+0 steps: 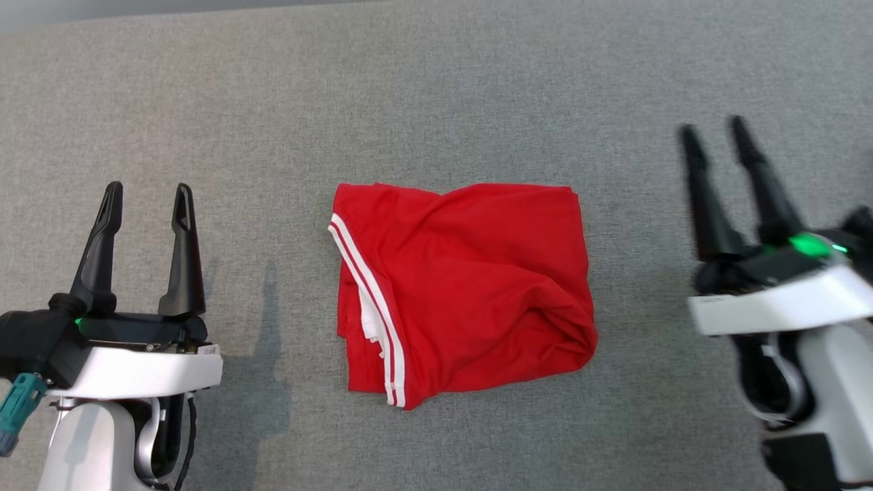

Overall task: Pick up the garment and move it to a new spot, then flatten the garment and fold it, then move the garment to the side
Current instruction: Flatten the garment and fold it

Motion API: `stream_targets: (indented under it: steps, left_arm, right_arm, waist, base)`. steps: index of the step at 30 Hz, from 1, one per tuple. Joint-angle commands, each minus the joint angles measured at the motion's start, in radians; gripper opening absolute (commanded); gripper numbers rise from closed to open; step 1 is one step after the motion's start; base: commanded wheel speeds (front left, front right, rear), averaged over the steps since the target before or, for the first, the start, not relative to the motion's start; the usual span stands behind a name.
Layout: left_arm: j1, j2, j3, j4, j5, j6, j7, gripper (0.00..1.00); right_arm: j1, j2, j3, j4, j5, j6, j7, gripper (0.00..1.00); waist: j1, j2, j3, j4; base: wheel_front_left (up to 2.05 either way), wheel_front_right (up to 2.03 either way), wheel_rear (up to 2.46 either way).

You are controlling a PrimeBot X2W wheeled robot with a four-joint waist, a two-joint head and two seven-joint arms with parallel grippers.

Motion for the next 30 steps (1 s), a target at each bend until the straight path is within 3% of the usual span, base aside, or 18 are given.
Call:
stream_targets:
  steps: [1, 8, 11, 22, 30]
  left_arm:
    - [0.013, 0.006, 0.007, -0.002, 0.007, 0.006, -0.003, 1.00]
    - [0.047, 0.014, 0.016, -0.002, 0.010, 0.009, -0.003, 1.00]
    - [0.062, 0.017, 0.016, -0.004, 0.011, 0.015, -0.002, 1.00]
    - [0.077, 0.020, 0.003, -0.021, 0.007, 0.026, 0.013, 1.00]
    - [0.058, 0.021, -0.006, -0.032, 0.002, 0.030, 0.014, 1.00]
  right_arm:
    - [0.042, -0.023, -0.055, -0.016, -0.029, 0.000, 0.011, 1.00]
    - [0.187, -0.097, -0.251, -0.045, -0.187, 0.000, 0.067, 1.00]
    - [0.224, -0.091, -0.283, -0.070, -0.211, 0.000, 0.094, 1.00]
    - [0.249, -0.075, -0.314, -0.126, -0.220, 0.000, 0.139, 1.00]
    - [0.223, -0.102, -0.293, -0.136, -0.233, 0.000, 0.163, 1.00]
  waist:
    - [0.0000, 0.0000, -0.010, -0.007]
    - [0.0000, 0.0000, -0.041, -0.021]
    - [0.0000, 0.0000, -0.049, -0.024]
    - [0.0000, 0.0000, -0.043, -0.023]
    - [0.0000, 0.0000, -0.022, -0.005]
  base:
    - [0.00, 0.00, 0.00]
    - [0.00, 0.00, 0.00]
    - [0.00, 0.00, 0.00]
    - [0.00, 0.00, 0.00]
    - [0.00, 0.00, 0.00]
